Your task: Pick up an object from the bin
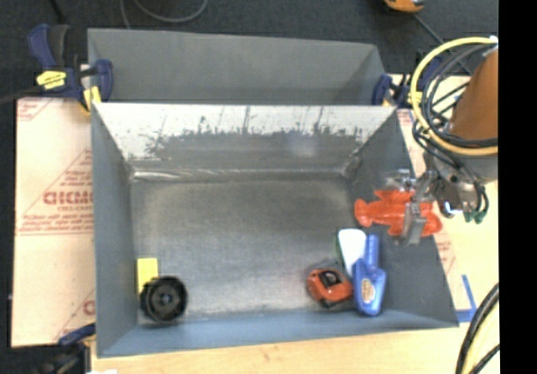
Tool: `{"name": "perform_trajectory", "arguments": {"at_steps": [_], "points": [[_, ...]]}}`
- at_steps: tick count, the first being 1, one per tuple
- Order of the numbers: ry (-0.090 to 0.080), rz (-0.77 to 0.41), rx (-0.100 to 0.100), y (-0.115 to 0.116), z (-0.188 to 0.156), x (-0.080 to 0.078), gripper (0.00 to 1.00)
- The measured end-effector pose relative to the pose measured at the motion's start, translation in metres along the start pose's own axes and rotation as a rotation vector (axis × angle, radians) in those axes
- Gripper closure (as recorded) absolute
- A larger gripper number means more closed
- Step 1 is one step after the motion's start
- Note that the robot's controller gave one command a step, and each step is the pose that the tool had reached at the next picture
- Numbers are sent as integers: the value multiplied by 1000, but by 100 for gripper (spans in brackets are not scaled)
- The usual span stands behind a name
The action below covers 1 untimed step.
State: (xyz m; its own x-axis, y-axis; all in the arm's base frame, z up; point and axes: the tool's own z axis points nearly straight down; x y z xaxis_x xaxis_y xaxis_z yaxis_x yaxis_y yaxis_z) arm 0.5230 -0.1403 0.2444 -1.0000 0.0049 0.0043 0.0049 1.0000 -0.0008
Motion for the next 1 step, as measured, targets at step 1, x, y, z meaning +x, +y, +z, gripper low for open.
{"name": "perform_trajectory", "arguments": {"at_steps": [1], "points": [[-8,-6,2,1,-4,-2,100]]}}
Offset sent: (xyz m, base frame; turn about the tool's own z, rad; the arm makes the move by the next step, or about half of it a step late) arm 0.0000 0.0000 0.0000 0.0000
